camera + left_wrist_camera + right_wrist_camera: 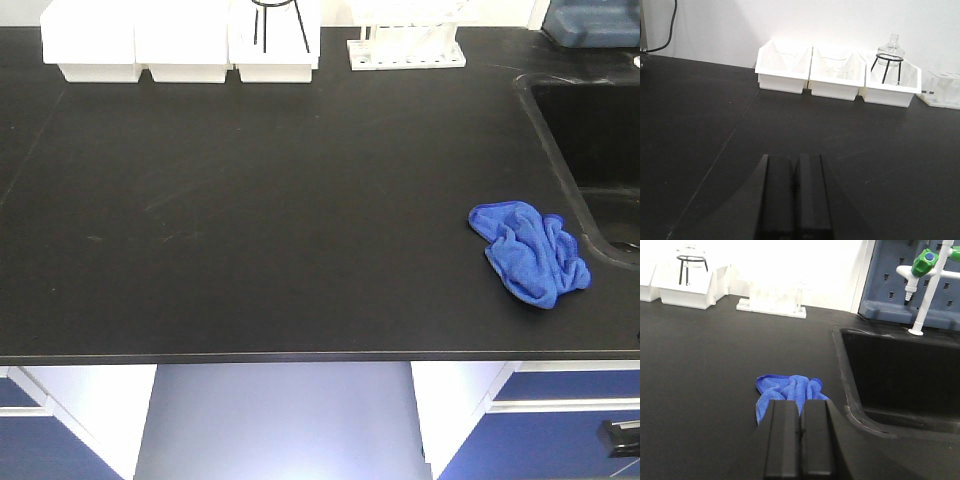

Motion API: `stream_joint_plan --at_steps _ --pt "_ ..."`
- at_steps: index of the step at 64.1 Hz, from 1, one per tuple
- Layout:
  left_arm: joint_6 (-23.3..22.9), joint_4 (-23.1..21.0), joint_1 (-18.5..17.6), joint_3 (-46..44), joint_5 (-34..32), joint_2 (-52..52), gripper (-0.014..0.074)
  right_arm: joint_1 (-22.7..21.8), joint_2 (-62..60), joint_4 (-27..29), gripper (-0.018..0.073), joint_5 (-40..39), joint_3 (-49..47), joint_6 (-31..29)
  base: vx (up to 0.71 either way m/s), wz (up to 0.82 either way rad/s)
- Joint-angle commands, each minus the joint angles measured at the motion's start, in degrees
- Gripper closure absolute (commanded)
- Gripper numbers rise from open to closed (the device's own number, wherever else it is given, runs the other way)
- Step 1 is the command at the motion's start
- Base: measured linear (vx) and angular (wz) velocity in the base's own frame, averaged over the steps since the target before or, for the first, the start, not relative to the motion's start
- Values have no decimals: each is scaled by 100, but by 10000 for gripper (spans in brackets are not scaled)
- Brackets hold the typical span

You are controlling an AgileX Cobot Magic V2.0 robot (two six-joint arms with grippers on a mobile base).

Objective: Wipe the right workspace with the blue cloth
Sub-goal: 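Move the right gripper toward the blue cloth near the sink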

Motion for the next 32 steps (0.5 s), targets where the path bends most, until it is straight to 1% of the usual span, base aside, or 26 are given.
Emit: stream_joint_plan --at_steps 1,32 --pt "-49 -35 5 181 -447 -100 602 -26 -65 -68 567 -495 101 -24 0 0" --pt "-49 -35 5 181 -447 -100 602 -26 -65 -68 567 -500 101 -24 0 0"
